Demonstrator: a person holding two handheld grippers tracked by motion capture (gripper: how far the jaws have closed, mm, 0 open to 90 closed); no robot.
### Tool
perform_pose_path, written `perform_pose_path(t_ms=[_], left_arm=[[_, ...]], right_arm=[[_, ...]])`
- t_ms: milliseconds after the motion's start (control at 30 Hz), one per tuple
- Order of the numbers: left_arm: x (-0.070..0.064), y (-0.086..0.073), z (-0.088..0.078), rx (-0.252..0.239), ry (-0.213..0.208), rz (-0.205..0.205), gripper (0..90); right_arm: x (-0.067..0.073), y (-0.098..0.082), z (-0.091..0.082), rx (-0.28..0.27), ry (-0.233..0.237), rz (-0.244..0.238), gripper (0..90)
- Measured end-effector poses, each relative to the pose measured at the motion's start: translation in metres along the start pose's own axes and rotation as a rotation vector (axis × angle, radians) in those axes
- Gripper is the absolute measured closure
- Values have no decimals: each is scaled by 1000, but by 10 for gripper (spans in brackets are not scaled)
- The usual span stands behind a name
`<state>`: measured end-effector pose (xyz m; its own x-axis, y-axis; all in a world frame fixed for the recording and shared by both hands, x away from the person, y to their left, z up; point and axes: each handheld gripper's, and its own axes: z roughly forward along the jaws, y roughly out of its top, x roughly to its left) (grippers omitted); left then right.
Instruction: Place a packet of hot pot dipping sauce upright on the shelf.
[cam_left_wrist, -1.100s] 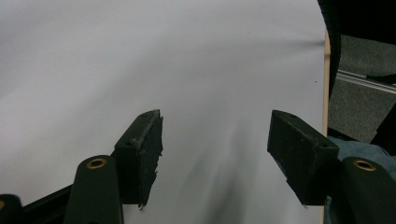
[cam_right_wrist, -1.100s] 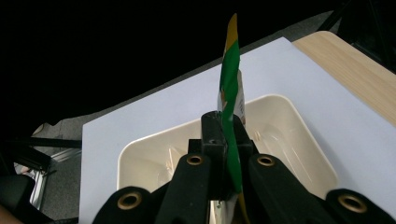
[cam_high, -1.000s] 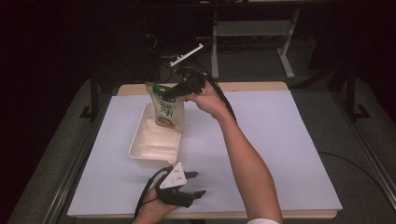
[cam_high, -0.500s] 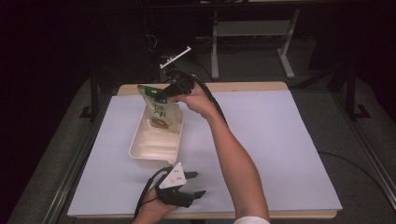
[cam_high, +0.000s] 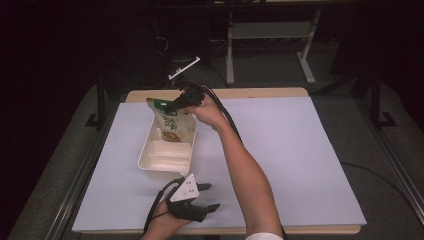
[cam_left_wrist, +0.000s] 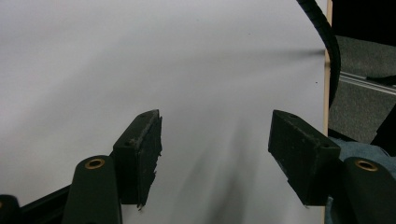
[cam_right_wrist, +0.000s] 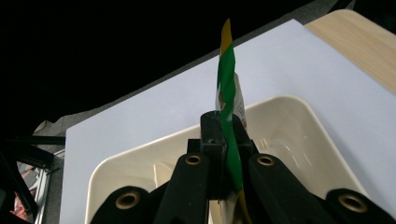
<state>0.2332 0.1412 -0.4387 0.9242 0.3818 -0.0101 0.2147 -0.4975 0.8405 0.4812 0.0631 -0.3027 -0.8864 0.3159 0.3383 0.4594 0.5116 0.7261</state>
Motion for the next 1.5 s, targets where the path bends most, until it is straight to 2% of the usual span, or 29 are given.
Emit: perform_pose_path(t_ms=[333,367,500,633,733,800,867,900,1033,1100,1500], left_arm=[[-2,0,2,12,-11,13,352],[-1,0,1,6,-8,5,353],[-1,0,0,3,-6,4,353],[-3,0,2,6,6,10,353],[-3,0,2,5,7,9,353],[-2,0,2,5,7,6,352],[-2,0,2,6,8,5,350],[-2,0,2,8,6,7,350],[-3,0,3,9,7,10,350],[-2,0,3,7,8,9,350],[-2,0,4,13,4,10,347]], right_arm=[[-4,-7,7,9,-9,18,884],[-5,-9,9,24,-17,26,880],[-8,-13,9,5,-12,42,875],[-13,-20,4,0,-41,67,815],[-12,-20,3,2,-53,57,786],[-10,-22,2,10,-74,51,735],[-11,-23,0,11,-76,53,711],[-12,-24,-3,0,-81,65,660],[-14,-28,-9,-14,-73,72,591],[-16,-31,-16,-20,-69,82,524],[-19,-40,-36,-48,-84,89,457]])
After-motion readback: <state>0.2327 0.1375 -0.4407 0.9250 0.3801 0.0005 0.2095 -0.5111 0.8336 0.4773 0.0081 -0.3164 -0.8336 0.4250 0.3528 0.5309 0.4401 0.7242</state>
